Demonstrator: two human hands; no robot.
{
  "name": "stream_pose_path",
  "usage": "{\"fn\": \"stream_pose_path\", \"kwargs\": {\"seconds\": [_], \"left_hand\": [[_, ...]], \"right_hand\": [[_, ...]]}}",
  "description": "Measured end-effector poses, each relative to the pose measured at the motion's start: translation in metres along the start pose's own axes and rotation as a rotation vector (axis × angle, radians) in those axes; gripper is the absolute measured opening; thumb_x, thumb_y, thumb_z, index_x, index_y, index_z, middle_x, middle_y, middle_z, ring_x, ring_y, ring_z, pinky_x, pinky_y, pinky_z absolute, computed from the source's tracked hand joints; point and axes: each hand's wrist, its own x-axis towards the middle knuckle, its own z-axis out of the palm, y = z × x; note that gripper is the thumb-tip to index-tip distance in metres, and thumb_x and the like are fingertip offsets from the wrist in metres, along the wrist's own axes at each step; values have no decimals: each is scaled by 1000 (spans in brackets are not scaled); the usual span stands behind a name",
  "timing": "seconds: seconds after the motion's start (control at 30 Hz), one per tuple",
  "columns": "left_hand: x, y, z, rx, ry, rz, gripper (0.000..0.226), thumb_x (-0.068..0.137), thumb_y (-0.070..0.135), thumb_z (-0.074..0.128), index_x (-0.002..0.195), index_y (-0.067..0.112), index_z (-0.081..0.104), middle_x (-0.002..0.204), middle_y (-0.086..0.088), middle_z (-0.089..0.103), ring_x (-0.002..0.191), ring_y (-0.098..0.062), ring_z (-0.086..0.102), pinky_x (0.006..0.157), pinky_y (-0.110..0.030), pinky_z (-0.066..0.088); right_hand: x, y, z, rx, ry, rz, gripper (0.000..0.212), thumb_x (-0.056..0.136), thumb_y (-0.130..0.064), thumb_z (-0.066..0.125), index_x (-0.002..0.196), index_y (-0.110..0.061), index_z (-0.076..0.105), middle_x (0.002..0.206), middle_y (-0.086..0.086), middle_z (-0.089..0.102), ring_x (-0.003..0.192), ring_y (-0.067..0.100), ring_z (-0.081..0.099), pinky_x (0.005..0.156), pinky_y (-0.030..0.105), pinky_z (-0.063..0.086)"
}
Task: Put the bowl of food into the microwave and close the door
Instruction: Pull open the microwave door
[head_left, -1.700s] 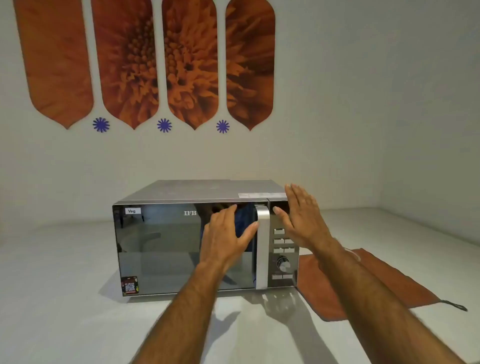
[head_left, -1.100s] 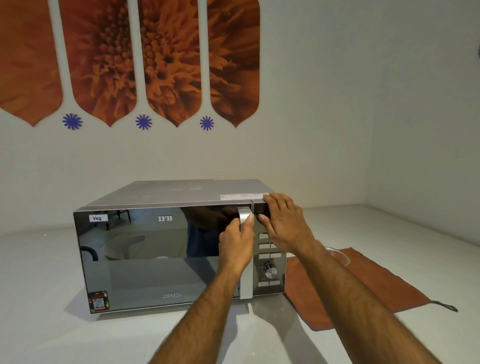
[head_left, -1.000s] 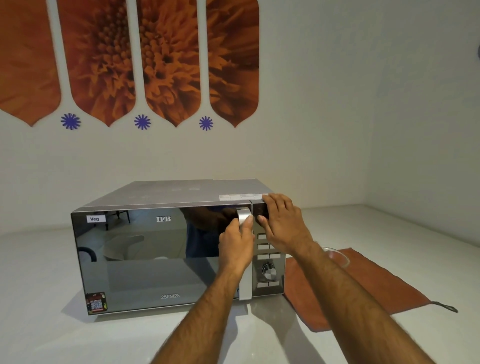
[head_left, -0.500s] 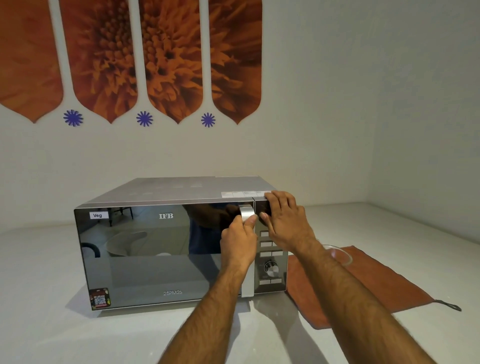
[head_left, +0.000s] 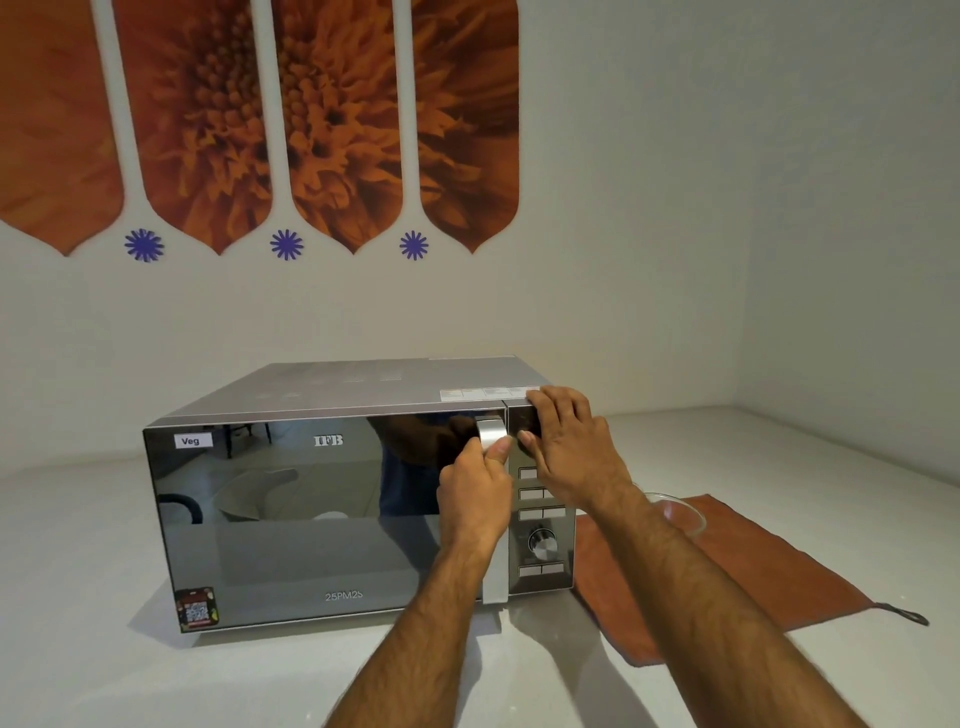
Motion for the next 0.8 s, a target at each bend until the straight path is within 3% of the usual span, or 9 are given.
{"fn": "stream_pose_path", "kwargs": {"seconds": [0.1, 0.23, 0.4, 0.53, 0.6, 0.67, 0.73, 0.8], "left_hand": [[-5, 3, -3, 5, 4, 7, 27, 101, 36, 49, 91, 14, 61, 73, -1, 64, 72, -19, 69, 69, -36, 61], [-34, 2, -20, -83, -19, 72, 24, 100, 39, 48, 82, 28, 59, 68, -2, 68, 65, -13, 70, 56, -22, 59], [-61, 8, -48, -135, -45, 88, 31, 98, 42, 53, 80, 19, 64, 65, -4, 70, 63, -14, 71, 60, -31, 62], [-68, 17, -75, 31, 96, 278, 40, 88, 59, 55, 76, 21, 62, 65, 8, 62, 61, -8, 60, 52, -19, 47], [-64, 27, -90, 101, 272, 415, 37, 86, 56, 56, 80, 20, 59, 75, 8, 59, 69, -9, 54, 61, -23, 44], [-59, 37, -101, 175, 329, 562, 36, 86, 52, 57, 92, 17, 62, 88, 3, 61, 84, -13, 53, 74, -30, 44], [-55, 47, -108, 242, 152, 600, 49, 88, 58, 52, 111, 16, 65, 107, -1, 67, 99, -11, 54, 88, -33, 45], [-55, 53, -112, 312, -20, 551, 57, 89, 65, 46, 117, 20, 66, 113, 1, 70, 101, -5, 55, 96, -39, 48]], "right_hand": [[1, 0, 0, 4, -1, -2, 57, 99, -46, 40, 148, -19, 28, 153, 6, 32, 139, 26, 27, 100, 47, 44], [1, -1, -1, 14, 8, 3, 56, 98, -45, 41, 146, -20, 28, 151, 7, 33, 137, 26, 27, 99, 48, 43], [-1, -6, -2, 23, -7, 34, 57, 98, -47, 42, 146, -21, 26, 151, 7, 33, 136, 25, 28, 99, 50, 46], [0, -9, -8, 10, -48, 51, 61, 97, -52, 41, 146, -21, 24, 151, 8, 32, 137, 26, 28, 96, 51, 50], [0, -9, -12, 14, -70, 51, 62, 96, -54, 40, 146, -21, 24, 151, 7, 31, 138, 25, 27, 95, 51, 50], [0, -10, -17, 15, -100, 51, 64, 96, -55, 38, 147, -20, 23, 153, 7, 29, 140, 25, 24, 96, 52, 49], [0, -12, -22, 11, -138, 56, 66, 97, -56, 36, 149, -19, 21, 156, 7, 25, 142, 25, 20, 99, 54, 46], [1, -14, -27, 7, -176, 62, 67, 97, -56, 34, 151, -17, 18, 158, 7, 22, 145, 25, 17, 102, 55, 44]]}}
